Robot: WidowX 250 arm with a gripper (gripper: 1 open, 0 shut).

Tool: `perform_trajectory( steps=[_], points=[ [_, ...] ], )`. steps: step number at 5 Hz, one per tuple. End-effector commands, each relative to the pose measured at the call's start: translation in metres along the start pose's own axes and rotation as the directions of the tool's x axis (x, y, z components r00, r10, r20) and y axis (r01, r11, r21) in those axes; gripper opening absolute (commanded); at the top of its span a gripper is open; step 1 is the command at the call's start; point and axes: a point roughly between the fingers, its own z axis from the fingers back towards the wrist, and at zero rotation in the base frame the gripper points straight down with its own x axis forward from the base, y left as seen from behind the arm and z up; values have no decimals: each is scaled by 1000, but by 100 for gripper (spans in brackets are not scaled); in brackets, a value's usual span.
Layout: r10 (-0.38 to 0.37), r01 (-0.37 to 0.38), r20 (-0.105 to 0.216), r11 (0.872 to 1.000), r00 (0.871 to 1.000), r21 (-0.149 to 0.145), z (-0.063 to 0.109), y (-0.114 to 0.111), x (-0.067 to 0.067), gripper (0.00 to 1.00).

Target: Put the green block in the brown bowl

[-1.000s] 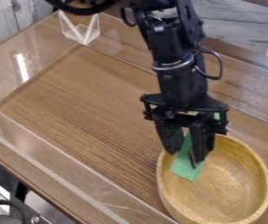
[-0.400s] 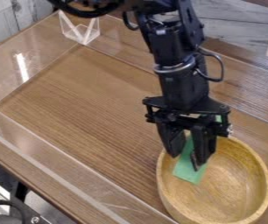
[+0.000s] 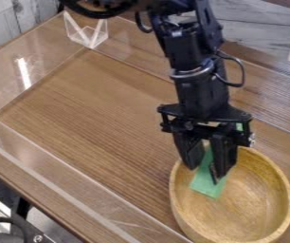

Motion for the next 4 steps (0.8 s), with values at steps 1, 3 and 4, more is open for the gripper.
perform_trajectory(
  steps=[1,3,4],
  points=[
    [-33,33,49,999,998,-8,11,-6,12,0],
    [-39,39,43,999,998,-17,10,-7,14,0],
    [-42,43,40,999,998,-22,9,-7,14,0]
  ],
)
